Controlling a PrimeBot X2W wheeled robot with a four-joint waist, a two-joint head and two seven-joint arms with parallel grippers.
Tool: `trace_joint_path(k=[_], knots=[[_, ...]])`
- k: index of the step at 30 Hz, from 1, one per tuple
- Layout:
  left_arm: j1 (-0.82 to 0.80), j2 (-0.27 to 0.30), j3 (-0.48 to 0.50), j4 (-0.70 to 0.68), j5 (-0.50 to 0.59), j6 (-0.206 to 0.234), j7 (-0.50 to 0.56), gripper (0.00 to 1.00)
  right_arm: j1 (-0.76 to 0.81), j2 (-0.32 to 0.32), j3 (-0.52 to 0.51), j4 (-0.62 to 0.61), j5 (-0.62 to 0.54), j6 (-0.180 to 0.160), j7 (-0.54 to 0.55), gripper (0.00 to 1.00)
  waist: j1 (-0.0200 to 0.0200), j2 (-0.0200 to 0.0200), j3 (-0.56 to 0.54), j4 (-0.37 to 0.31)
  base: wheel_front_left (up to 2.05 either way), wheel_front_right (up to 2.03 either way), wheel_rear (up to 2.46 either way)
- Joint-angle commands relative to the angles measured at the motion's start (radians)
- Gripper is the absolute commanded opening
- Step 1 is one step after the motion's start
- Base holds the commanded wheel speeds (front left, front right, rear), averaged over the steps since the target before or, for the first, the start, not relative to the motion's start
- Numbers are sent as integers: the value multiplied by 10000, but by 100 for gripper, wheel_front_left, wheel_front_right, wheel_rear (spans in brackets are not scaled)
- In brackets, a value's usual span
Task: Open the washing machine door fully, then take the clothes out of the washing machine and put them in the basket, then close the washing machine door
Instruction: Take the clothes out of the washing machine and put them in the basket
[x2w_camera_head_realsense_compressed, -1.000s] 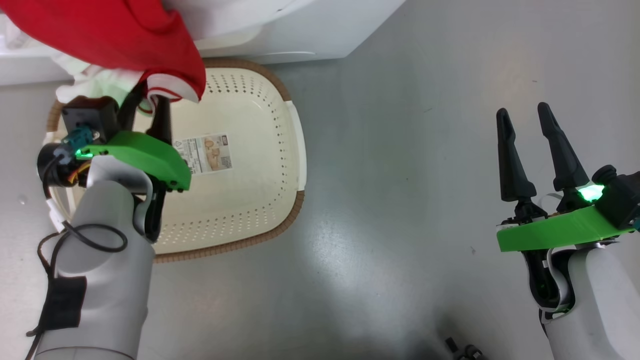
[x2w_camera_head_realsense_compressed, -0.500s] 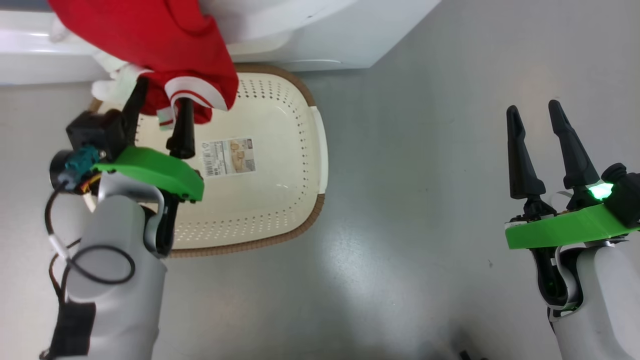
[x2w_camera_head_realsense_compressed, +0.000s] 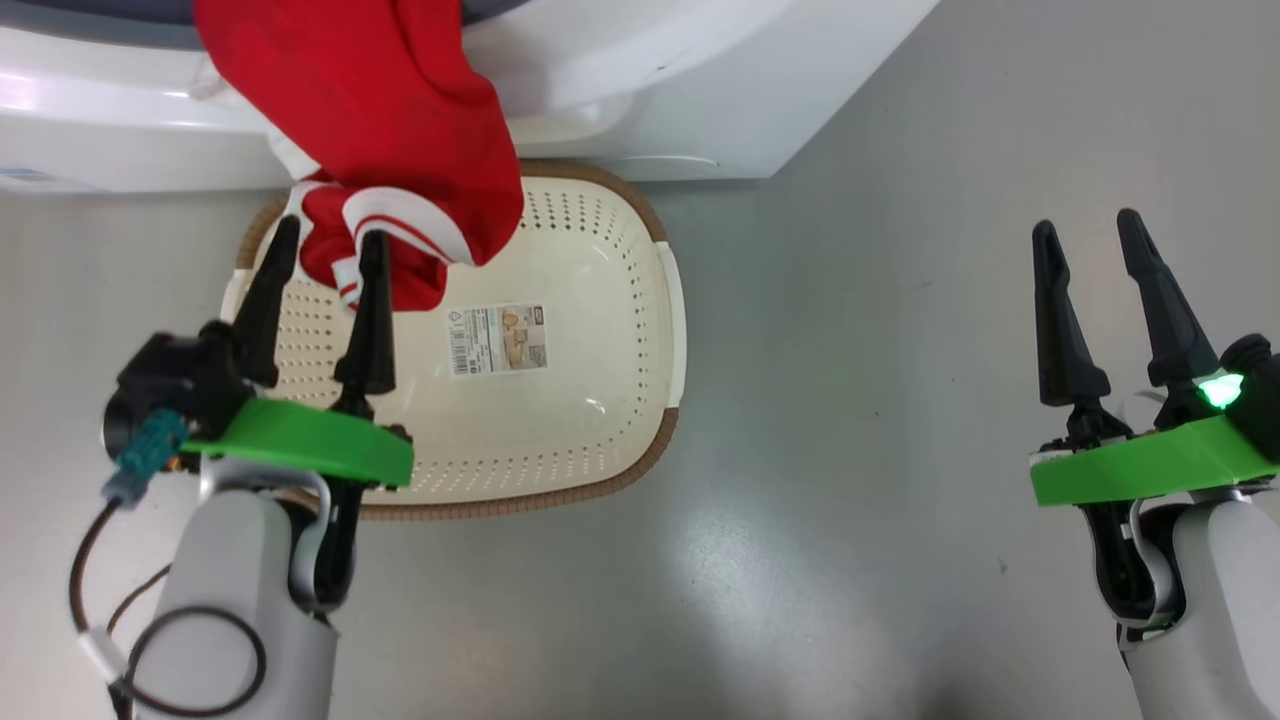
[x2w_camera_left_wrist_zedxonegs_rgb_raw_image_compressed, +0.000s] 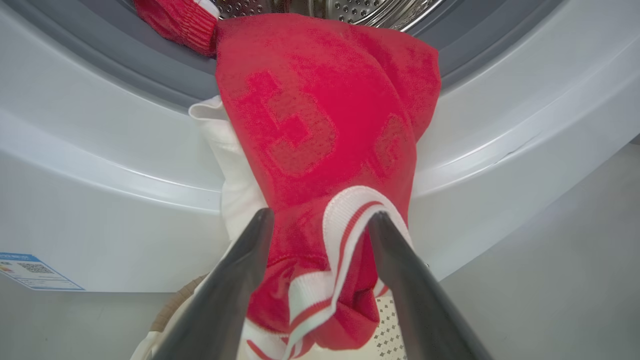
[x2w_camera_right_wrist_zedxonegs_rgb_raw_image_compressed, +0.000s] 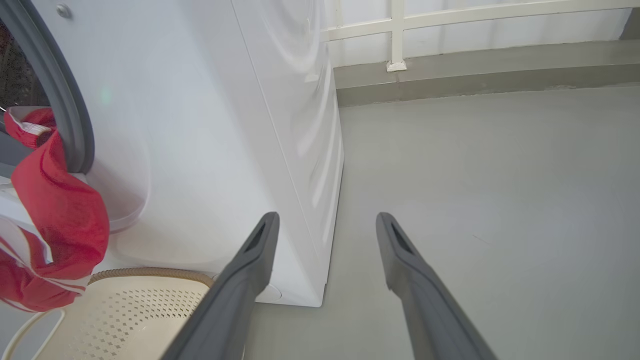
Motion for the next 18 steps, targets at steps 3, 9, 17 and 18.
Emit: trace_joint_path(k=[3, 9, 17, 18], knots=[[799, 255, 342, -886, 96, -55, -49, 100, 472, -119, 153, -194, -93, 65, -65, 100, 0, -1, -198, 121, 0, 0, 0], [1592, 255, 241, -1924, 99, -12, -49, 100, 651, -159, 190, -164, -84, 65, -65, 100, 0, -1, -472, 185, 0, 0, 0], [2467, 255, 11, -3126, -10, 280, -49, 100, 787, -207, 238, -147, -40, 65, -65, 100, 0, -1, -730, 132, 0, 0, 0], [2489, 255, -9, -3169, -8, 288, -49, 100, 800, -206, 233, -154, -39, 65, -65, 100, 0, -1, -742, 129, 0, 0, 0]])
